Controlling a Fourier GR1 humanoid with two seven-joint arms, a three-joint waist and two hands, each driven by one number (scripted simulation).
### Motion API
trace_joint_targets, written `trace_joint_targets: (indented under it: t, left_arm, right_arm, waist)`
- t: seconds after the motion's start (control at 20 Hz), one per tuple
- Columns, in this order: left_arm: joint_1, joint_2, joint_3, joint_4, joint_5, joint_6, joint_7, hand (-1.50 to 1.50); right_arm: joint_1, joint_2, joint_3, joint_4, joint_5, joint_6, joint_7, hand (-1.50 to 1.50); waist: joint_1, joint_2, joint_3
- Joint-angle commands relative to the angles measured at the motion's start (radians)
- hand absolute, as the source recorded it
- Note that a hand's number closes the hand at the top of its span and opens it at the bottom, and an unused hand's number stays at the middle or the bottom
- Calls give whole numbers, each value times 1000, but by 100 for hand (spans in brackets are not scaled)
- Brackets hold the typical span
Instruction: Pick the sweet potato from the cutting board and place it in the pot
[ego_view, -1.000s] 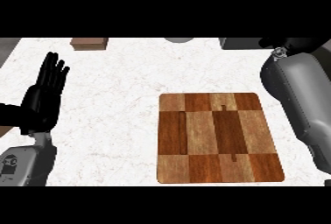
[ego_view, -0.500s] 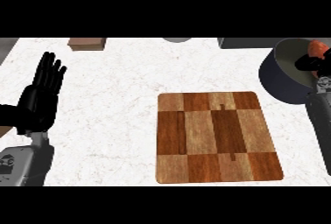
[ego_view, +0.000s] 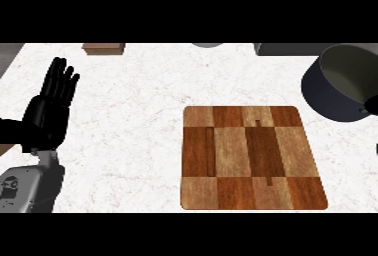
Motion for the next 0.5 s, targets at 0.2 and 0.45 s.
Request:
trace_joint_targets:
  t: [0.2, 0.45]
  left_arm:
    - [-24, -27, -18, -2, -30, 26, 3, 0]
    - [-48, -31, -10, 47, -46, 35, -10, 0]
  right_arm:
    - [1, 39, -170, 146, -254, -79, -91, 150]
    - [26, 57, -181, 201, -401, -102, -288, -150]
  waist:
    - [5, 4, 2]
    - [7, 6, 1]
